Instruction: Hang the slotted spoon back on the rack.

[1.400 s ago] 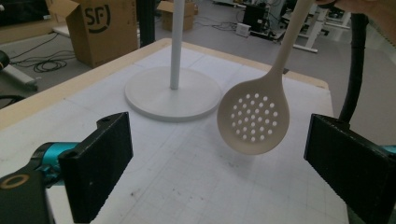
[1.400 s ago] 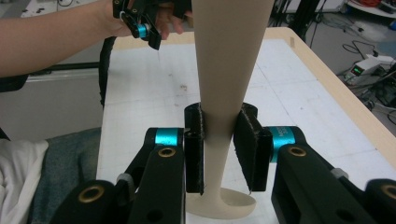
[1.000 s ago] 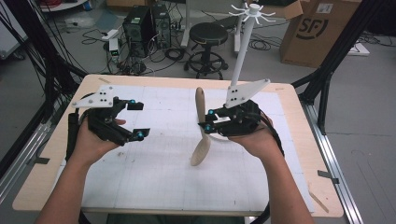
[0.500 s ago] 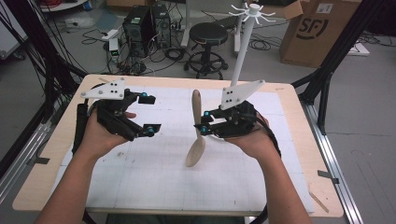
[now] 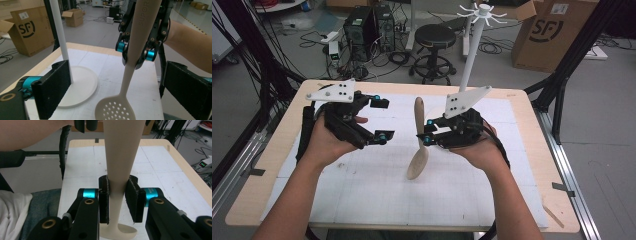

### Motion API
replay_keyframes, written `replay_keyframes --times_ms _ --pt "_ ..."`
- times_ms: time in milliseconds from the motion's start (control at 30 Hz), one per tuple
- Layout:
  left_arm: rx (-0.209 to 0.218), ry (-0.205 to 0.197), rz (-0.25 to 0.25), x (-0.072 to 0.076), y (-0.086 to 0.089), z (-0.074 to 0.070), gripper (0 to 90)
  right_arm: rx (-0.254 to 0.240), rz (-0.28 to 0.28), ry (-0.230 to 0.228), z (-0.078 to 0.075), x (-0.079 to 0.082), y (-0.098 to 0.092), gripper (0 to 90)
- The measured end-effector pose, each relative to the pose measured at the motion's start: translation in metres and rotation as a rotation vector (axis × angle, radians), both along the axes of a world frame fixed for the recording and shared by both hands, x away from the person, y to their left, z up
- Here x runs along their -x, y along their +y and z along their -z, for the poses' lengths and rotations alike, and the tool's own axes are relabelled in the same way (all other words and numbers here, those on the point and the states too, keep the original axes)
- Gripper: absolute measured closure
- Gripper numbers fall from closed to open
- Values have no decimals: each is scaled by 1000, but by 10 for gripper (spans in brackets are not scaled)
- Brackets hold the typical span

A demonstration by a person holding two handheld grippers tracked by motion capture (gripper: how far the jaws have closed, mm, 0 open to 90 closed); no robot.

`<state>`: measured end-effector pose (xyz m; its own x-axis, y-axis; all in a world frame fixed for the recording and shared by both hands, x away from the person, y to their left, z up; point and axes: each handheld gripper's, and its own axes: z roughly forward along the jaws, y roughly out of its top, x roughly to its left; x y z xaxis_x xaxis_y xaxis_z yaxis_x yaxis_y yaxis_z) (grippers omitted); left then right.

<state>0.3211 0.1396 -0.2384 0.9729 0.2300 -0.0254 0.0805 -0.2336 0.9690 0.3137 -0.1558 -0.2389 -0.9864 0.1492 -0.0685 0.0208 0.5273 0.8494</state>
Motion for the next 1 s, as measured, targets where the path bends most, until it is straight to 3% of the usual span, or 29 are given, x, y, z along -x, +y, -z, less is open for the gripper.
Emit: replay_keyframes --times_ms 167,400,600,1000 --pt "20 2 7 0 -6 -4 86 -6 -7 -2 0 0 2 740" --pt "11 -9 18 1 -14 -7 92 -7 -17 0 0 -1 7 739" --pt "17 -22 54 2 -18 -10 156 -15 -25 -9 0 -2 9 740" --pt "29 -29 76 2 -26 -16 235 -17 -28 -11 0 -3 12 740"
